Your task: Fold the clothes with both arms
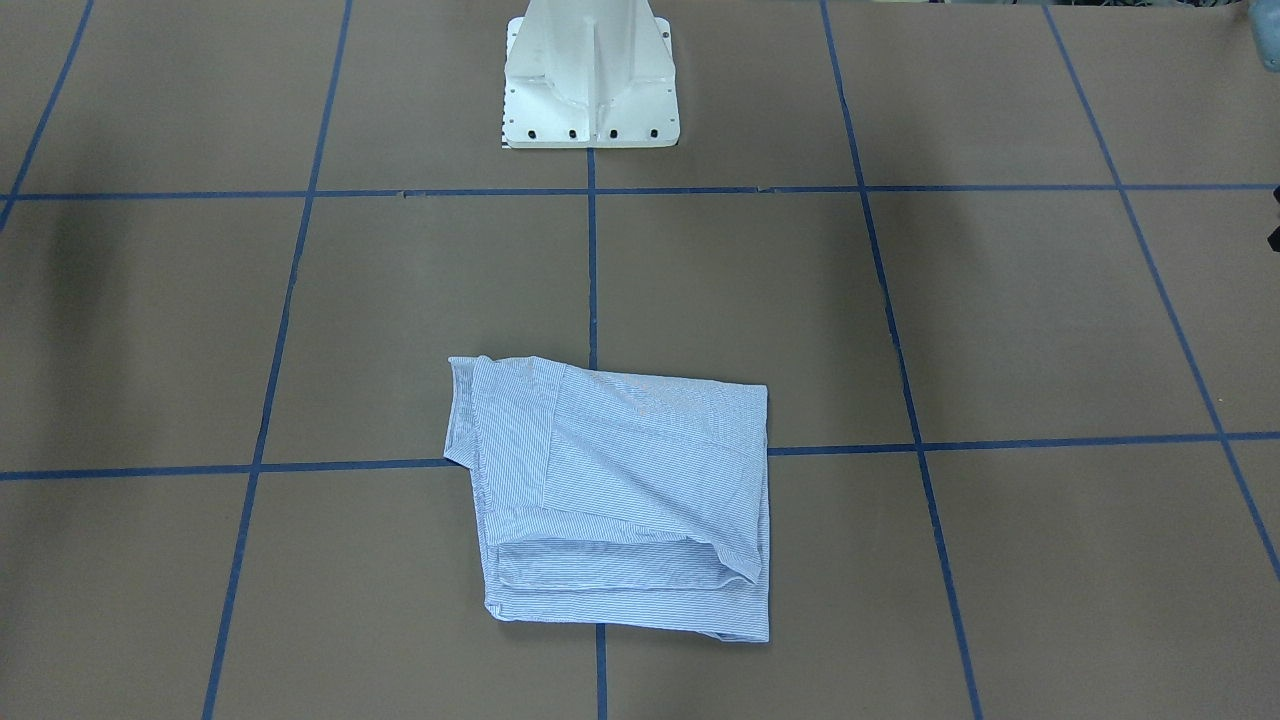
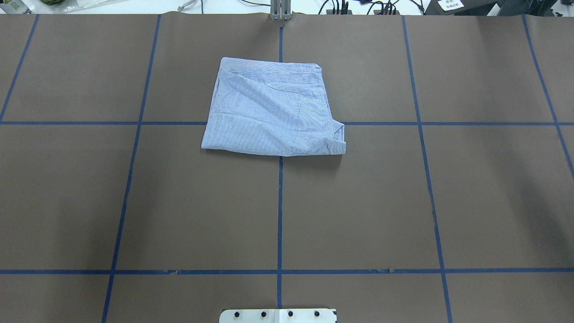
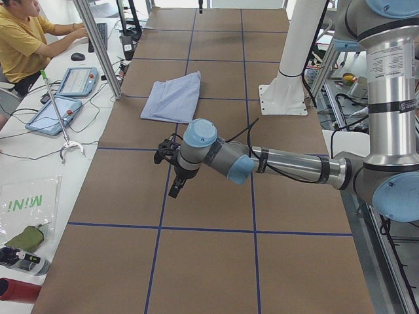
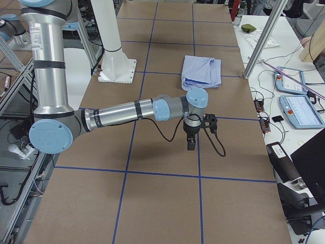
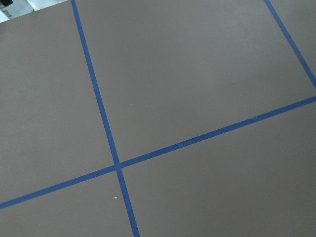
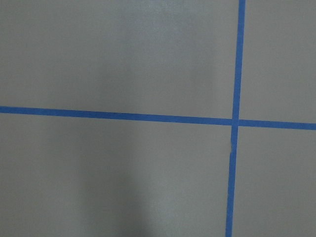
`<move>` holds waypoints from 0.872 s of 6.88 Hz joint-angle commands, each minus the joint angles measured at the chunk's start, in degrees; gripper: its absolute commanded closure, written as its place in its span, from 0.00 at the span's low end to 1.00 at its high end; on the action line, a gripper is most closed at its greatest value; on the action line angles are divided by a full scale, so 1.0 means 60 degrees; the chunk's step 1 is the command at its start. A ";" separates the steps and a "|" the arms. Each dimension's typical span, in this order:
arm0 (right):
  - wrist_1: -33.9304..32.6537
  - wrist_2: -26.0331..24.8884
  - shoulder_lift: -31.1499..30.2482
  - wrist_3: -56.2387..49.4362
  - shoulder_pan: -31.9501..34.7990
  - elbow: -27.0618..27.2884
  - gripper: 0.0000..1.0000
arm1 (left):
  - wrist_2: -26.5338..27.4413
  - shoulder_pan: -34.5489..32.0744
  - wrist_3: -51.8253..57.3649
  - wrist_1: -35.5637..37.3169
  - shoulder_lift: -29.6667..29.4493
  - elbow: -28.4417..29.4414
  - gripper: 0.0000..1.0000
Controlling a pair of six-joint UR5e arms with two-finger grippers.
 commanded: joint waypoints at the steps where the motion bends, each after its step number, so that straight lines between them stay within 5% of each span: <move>1: -0.0010 0.0038 -0.0031 0.0014 0.0000 -0.0001 0.00 | -0.0003 0.0002 0.0000 0.0001 -0.0012 0.0079 0.00; 6: -0.0011 0.0843 -0.0380 -0.0015 0.0512 0.0042 0.00 | -0.0587 -0.0451 0.0117 0.0645 0.0003 0.0283 0.00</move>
